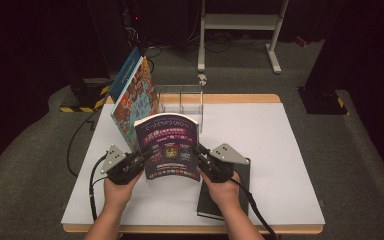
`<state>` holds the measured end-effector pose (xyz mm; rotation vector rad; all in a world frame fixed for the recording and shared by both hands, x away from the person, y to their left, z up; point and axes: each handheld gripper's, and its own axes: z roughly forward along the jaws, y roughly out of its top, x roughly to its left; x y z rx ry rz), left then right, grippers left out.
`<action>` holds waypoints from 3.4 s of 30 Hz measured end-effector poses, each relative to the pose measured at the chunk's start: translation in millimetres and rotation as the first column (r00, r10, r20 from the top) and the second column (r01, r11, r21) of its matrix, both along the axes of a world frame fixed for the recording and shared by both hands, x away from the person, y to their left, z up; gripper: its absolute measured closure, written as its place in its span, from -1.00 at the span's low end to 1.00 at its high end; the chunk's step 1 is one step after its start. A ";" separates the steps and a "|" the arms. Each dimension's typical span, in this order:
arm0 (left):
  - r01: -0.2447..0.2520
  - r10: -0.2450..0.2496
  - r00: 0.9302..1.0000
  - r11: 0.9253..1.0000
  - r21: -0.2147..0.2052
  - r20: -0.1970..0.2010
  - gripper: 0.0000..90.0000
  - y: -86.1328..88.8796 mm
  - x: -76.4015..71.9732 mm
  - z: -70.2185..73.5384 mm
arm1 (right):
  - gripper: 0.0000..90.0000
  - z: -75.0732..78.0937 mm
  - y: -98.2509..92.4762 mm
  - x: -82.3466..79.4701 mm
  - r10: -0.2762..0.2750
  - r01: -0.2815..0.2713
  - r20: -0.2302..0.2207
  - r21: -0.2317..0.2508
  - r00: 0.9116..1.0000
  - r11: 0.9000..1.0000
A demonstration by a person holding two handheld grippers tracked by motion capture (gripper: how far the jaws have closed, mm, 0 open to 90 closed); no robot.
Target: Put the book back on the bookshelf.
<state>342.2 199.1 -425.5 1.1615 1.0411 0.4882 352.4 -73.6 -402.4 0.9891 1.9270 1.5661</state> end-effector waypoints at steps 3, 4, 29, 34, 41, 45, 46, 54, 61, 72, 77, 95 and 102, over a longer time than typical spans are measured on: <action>0.006 -0.006 1.000 1.000 -0.008 -0.009 0.53 0.5 -0.6 0.7 | 0.75 -0.2 -1.4 -4.9 0.004 -0.004 -0.004 0.003 1.000 1.000; 0.003 -0.003 1.000 1.000 -0.012 -0.013 0.48 -0.1 -0.4 1.4 | 0.74 -0.2 -2.0 -6.0 0.004 -0.004 -0.010 0.005 1.000 1.000; 0.048 -0.052 0.997 0.997 0.057 0.059 0.85 -0.6 -8.5 -0.6 | 0.36 0.1 -3.0 5.5 0.041 -0.041 -0.020 0.036 0.999 0.999; 0.060 -0.063 0.996 0.996 0.060 0.062 0.85 -0.2 -9.7 -0.8 | 0.32 4.0 -5.4 17.2 0.039 -0.037 -0.031 0.065 0.999 0.997; 0.067 -0.071 0.996 0.996 0.057 0.062 0.86 1.0 -9.4 -1.3 | 0.14 8.9 -3.4 42.0 0.082 -0.079 -0.039 0.074 0.996 0.994; 0.065 -0.069 0.996 0.996 0.054 0.058 0.85 1.3 -8.7 -1.1 | 0.32 9.1 3.9 51.3 0.130 -0.129 -0.035 0.049 0.991 0.990; 0.060 -0.063 0.997 0.997 0.051 0.055 0.85 1.7 -8.4 -1.0 | 0.44 9.3 5.6 49.4 0.121 -0.120 -0.023 0.038 0.992 0.992; 0.032 -0.033 0.999 0.999 0.038 0.024 0.75 5.9 -5.1 -0.1 | 0.85 12.0 5.5 22.1 0.180 -0.179 0.058 -0.025 0.982 0.984; -0.005 0.005 1.000 1.000 0.030 0.000 0.44 13.0 0.8 -3.0 | 0.85 7.3 1.7 8.0 0.174 -0.174 0.091 -0.003 0.981 0.985; -0.027 0.027 0.999 1.000 0.016 -0.017 0.37 17.2 3.0 -6.8 | 0.86 9.4 -2.4 2.7 0.062 -0.073 0.137 0.079 0.989 0.994; -0.008 0.008 1.000 0.999 0.033 -0.019 0.38 14.2 2.4 -8.1 | 0.86 17.5 -2.2 6.3 -0.006 -0.014 0.158 0.122 0.987 0.992; -0.007 0.009 1.000 0.999 0.041 -0.029 0.35 13.6 3.9 -10.9 | 0.85 2.5 20.4 22.1 -0.101 0.077 0.169 0.141 0.980 0.987; 0.016 -0.016 1.000 1.000 0.008 -0.021 0.23 7.5 1.4 -2.6 | 0.84 -7.0 15.9 10.0 -0.100 0.078 0.154 0.144 0.983 0.986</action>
